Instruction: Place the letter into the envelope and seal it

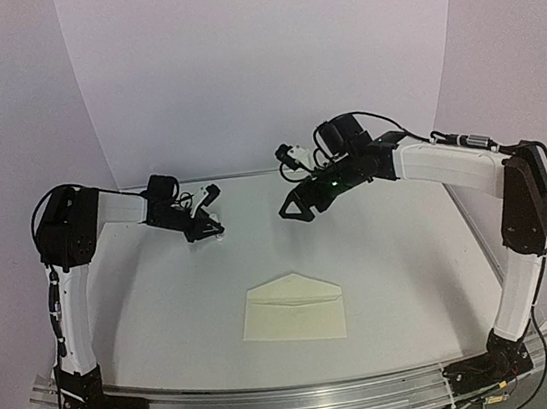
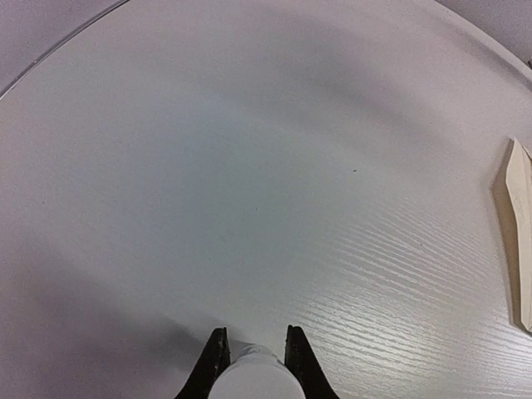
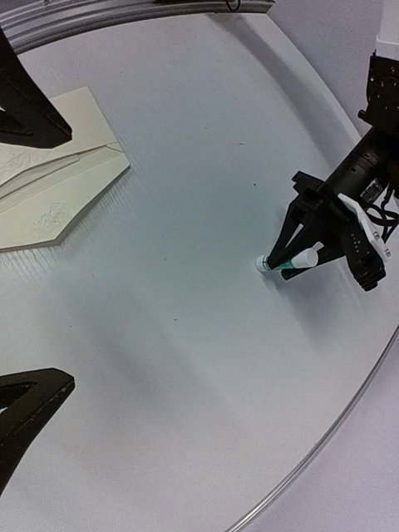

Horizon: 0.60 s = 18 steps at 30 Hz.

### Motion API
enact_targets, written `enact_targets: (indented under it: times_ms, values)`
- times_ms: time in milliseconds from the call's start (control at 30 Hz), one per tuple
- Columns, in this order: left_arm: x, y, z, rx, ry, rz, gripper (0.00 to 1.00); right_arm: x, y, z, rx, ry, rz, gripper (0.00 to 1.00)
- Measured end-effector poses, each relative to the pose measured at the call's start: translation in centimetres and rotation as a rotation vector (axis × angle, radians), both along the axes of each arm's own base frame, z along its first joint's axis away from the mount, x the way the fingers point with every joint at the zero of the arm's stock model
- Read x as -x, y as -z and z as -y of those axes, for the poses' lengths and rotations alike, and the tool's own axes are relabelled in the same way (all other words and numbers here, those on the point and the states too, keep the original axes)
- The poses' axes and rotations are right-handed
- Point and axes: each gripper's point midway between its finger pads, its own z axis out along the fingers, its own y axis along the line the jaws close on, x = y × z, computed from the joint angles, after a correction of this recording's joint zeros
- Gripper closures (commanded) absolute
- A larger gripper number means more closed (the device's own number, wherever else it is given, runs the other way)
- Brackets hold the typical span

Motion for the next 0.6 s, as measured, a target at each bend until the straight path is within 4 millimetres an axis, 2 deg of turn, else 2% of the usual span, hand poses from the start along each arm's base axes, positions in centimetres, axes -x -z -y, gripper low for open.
enact_targets:
  times_ms: [133, 233, 367, 533, 600]
  values:
    - [0.6, -1.0, 0.2, 0.004, 0.021, -0.068, 1.0, 0.0, -0.7, -0.3, -0.029, 0.012, -0.02, 0.1]
    - [0.7, -3.6, 0.6, 0.032, 0.024, -0.124, 1.0, 0.2, -1.7, -1.1, -0.074, 0.024, -0.039, 0.1]
    - [2.9, -9.6, 1.2, 0.108, 0.039, -0.198, 1.0, 1.2, -3.4, -3.6, -0.164, 0.002, -0.044, 0.1]
    - [7.7, -19.7, 2.4, 0.203, 0.096, -0.195, 1.0, 3.3, -6.2, -7.5, -0.287, -0.057, -0.012, 0.15]
    - [9.9, -23.1, 3.0, 0.23, 0.128, -0.172, 1.0, 3.7, -7.6, -8.8, -0.356, -0.076, 0.011, 0.17]
